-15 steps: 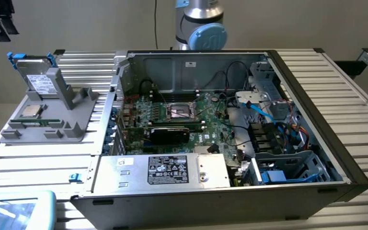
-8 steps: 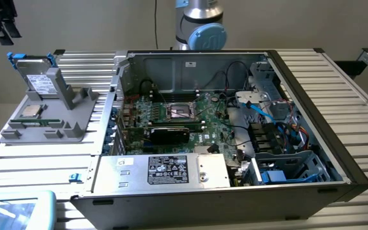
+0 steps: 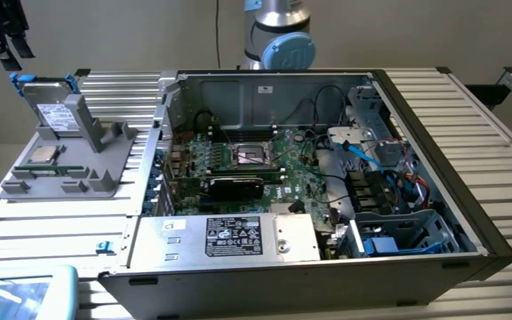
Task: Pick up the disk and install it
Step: 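Pick up the disk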
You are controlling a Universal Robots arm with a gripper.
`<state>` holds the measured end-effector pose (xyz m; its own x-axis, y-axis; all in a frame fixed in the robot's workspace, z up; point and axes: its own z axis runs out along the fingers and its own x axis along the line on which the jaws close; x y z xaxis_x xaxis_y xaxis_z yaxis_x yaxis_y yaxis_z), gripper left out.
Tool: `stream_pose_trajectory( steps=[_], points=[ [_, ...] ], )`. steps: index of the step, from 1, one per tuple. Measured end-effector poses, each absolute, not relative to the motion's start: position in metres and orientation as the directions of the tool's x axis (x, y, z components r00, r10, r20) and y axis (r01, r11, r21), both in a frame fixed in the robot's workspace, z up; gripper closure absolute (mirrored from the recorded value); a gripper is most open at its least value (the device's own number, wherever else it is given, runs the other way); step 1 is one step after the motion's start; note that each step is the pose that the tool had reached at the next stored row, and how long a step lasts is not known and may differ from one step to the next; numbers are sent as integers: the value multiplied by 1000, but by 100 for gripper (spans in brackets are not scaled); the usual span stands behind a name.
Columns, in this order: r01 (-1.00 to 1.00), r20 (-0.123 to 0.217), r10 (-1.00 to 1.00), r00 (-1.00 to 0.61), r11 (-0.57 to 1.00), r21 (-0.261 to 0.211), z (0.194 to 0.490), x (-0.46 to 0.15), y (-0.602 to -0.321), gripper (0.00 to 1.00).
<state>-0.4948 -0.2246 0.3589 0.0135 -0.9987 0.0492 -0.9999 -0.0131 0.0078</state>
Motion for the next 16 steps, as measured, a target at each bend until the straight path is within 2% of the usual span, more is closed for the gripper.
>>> stream_pose_trajectory(
  steps=[8,10,11,16],
  points=[
    [-1000,49,-999,13,-13,8,344,-495,-225,43],
    [-1000,49,-999,14,-13,8,341,-495,-226,41],
    [-1000,49,-999,14,-13,8,339,-495,-226,35],
    [-1000,49,-999,14,-13,8,330,-495,-227,35]
  ],
)
